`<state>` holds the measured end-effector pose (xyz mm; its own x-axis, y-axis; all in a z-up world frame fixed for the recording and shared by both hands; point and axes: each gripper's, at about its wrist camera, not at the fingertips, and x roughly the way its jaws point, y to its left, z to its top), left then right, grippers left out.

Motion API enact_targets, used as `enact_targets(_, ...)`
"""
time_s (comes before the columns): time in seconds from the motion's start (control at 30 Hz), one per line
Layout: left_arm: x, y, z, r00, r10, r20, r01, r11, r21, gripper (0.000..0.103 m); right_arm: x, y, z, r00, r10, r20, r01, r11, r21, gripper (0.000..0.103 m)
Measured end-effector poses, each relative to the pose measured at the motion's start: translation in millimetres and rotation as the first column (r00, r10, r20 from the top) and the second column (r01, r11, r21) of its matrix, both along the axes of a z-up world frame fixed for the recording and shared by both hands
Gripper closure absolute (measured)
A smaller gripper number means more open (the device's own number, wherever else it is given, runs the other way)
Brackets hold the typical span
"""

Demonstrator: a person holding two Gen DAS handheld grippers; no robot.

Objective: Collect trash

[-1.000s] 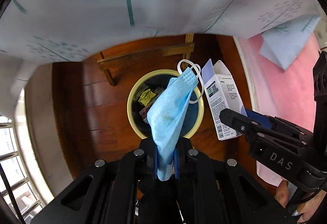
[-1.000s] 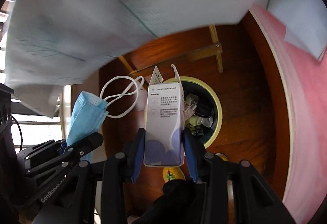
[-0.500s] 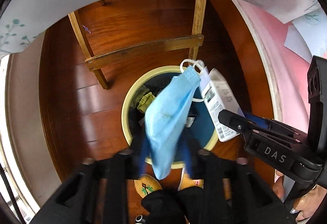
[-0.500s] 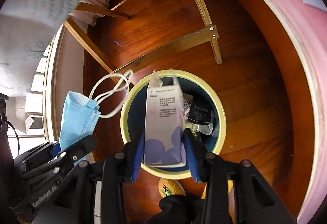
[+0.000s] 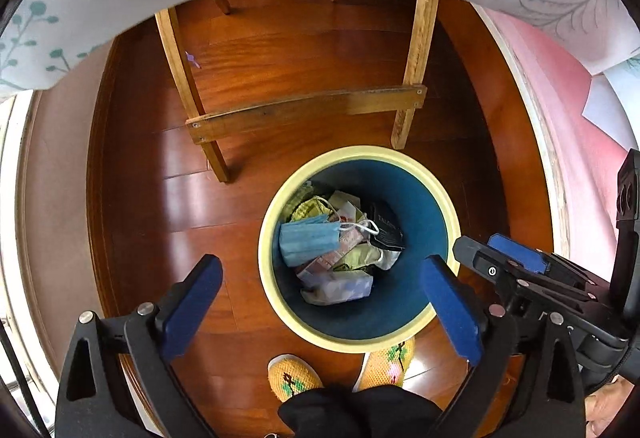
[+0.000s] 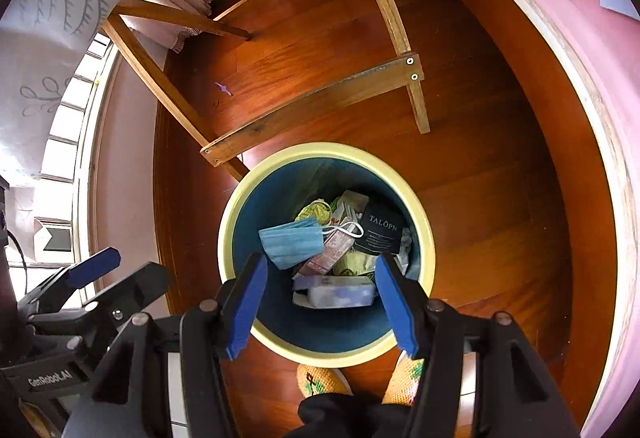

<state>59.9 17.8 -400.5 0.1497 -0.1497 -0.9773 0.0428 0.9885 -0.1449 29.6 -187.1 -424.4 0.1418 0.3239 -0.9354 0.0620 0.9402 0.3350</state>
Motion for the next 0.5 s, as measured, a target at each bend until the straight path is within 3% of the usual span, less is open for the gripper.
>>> enact_targets(0.17,-2.1,4.3,8.4,1.0,0.011,0.014,-0.011,1.0,0.002,0.004,1.5,2.9,2.9,1.0,0.003,0.007,-0.003,1.0,-0.014,0.046)
enact_targets(0.27,-3.6,7.3,16.7,1.0,0.01,0.02,-0.01,1.0,0.007,0.004,0.0,5.6,9.6,1.0,0.004,0.009,-0.004,1.0,-0.021,0.041)
enact_targets(0.5,-7.5,12.0,53.1,0.999,-0.006,0.049,0.005,1.0,0.02,0.004,0.0,8.9,35.2,1.0,0.006,0.021,-0.006,1.0,-0.029,0.04)
